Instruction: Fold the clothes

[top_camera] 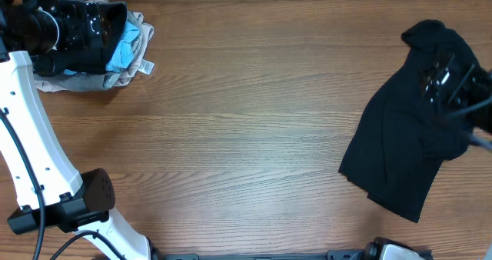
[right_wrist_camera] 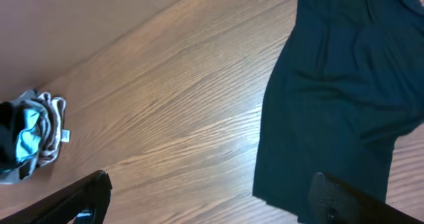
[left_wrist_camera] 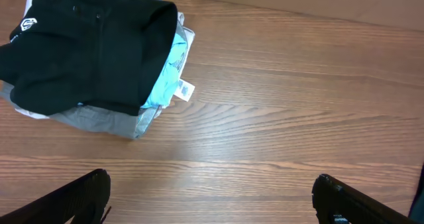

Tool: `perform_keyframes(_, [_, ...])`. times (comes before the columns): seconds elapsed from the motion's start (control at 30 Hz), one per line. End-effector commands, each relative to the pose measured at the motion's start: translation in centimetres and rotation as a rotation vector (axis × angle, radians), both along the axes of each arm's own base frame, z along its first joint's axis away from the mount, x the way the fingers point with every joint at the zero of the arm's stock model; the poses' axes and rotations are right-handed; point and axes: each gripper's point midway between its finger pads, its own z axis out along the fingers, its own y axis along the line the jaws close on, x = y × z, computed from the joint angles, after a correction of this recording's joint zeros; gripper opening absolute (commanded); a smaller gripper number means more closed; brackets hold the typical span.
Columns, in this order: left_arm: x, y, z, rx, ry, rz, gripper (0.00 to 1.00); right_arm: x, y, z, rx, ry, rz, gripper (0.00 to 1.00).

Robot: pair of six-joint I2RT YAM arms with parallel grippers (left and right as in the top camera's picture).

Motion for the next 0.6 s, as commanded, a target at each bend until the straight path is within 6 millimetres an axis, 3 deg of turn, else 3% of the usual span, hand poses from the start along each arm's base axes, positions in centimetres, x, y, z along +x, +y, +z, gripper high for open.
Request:
perform_keyframes(0.0, [-0.3,-0.1,0.3,-0.008,-0.003,0.017,1.0,-2.3,2.3,1.8,0.054,-0.053,0.054,1.0])
perform_keyframes(0.17, [-0.3,-0.1,0.3,-0.008,-0.003,0.017,1.0,-4.1,6.6,2.8,0.251,-0.064,0.198,1.0])
perform_keyframes(0.23, [-0.3,-0.1,0.3,-0.008,-0.003,0.017,1.0,-4.0,7.0,3.0,0.276,-0.068,0.217,1.0])
perform_keyframes(0.37, [-0.3,-0.1,0.3,-0.008,-0.003,0.017,1.0,-3.8,6.2,2.5,0.235,-0.054,0.187,1.0])
perform_keyframes(0.57, [-0.3,-0.1,0.3,-0.008,-0.003,0.017,1.0,-4.1,1.9,0.9,0.001,0.0,0.055,1.0])
